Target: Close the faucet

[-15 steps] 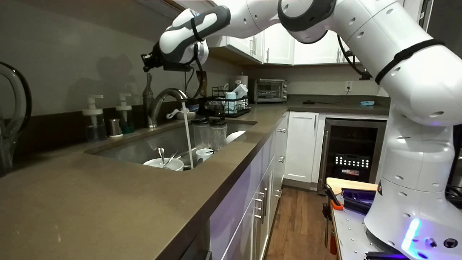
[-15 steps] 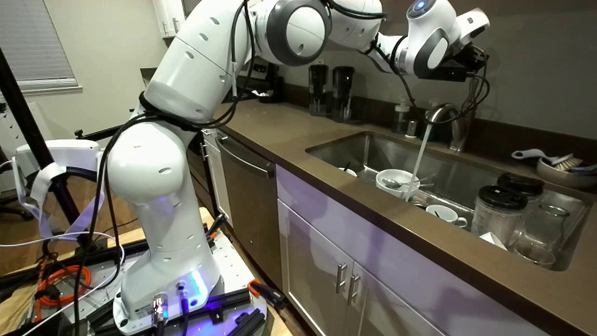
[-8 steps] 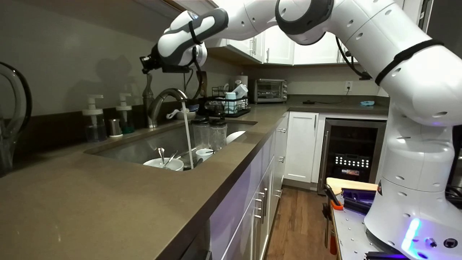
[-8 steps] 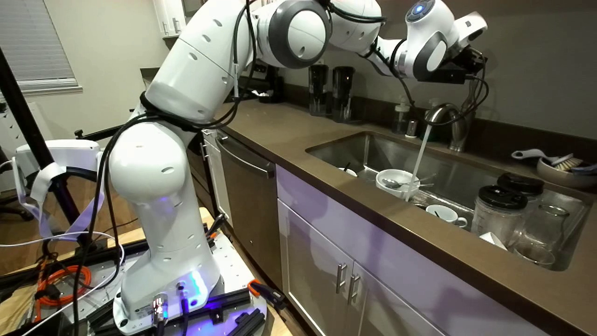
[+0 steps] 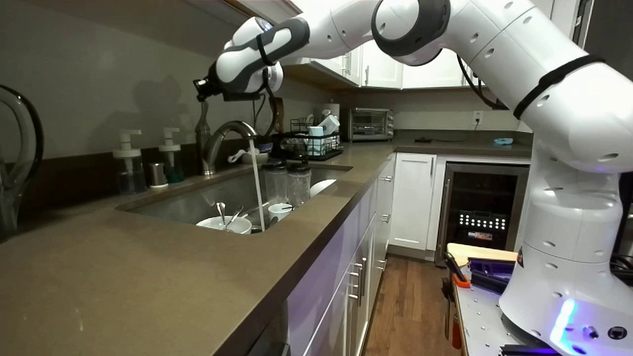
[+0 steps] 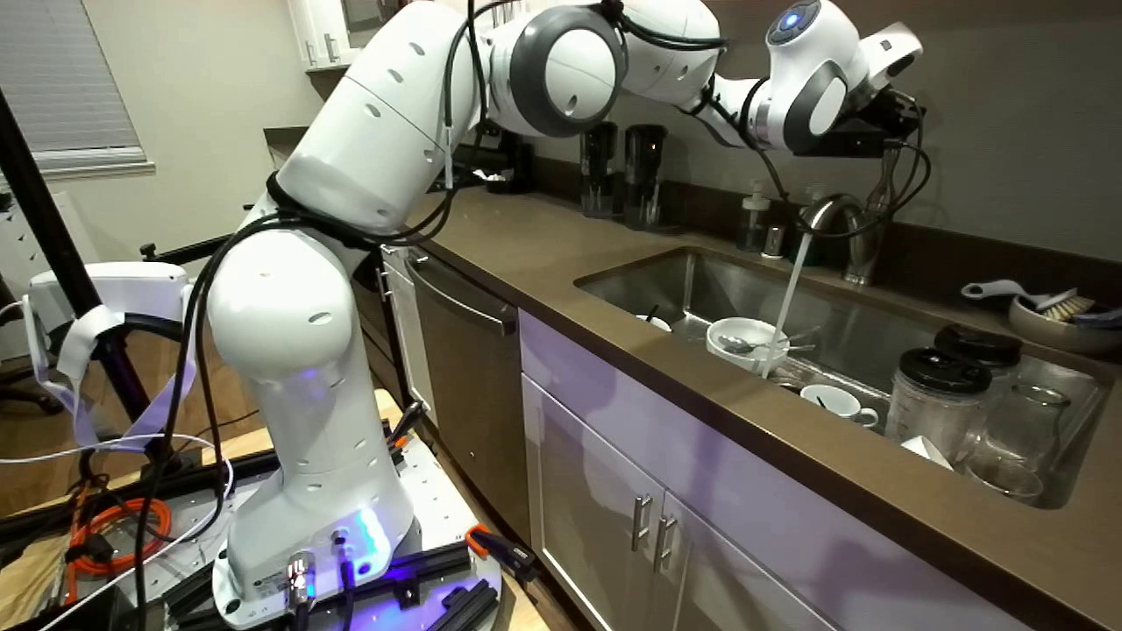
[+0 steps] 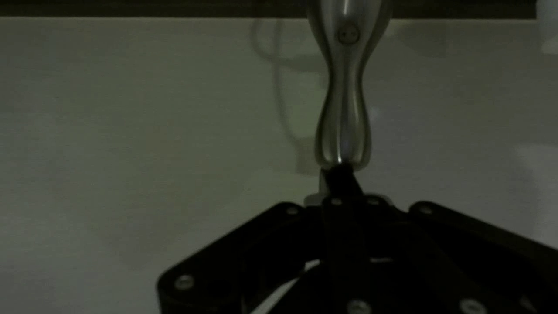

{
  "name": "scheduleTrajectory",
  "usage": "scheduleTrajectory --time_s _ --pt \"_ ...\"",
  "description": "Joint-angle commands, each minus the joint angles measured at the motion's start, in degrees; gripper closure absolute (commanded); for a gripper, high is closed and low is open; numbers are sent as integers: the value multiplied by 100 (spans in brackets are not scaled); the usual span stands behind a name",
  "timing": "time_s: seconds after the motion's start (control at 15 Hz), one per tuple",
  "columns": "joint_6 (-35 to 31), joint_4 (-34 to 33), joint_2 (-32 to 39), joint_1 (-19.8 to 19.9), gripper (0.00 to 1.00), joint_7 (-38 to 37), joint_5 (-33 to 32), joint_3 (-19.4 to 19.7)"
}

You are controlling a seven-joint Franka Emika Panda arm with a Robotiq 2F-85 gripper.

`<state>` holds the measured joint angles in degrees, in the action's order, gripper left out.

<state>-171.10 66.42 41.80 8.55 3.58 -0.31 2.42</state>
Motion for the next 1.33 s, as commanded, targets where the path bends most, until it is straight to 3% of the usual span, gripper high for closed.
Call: scheduleTrajectory --time_s 0.0,0.47,1.27 --pt "353 -365 145 -27 96 -1 -68 99" --pt "1071 -485 55 63 96 205 -22 -75" --pt "1335 -272 -107 115 96 313 10 -143"
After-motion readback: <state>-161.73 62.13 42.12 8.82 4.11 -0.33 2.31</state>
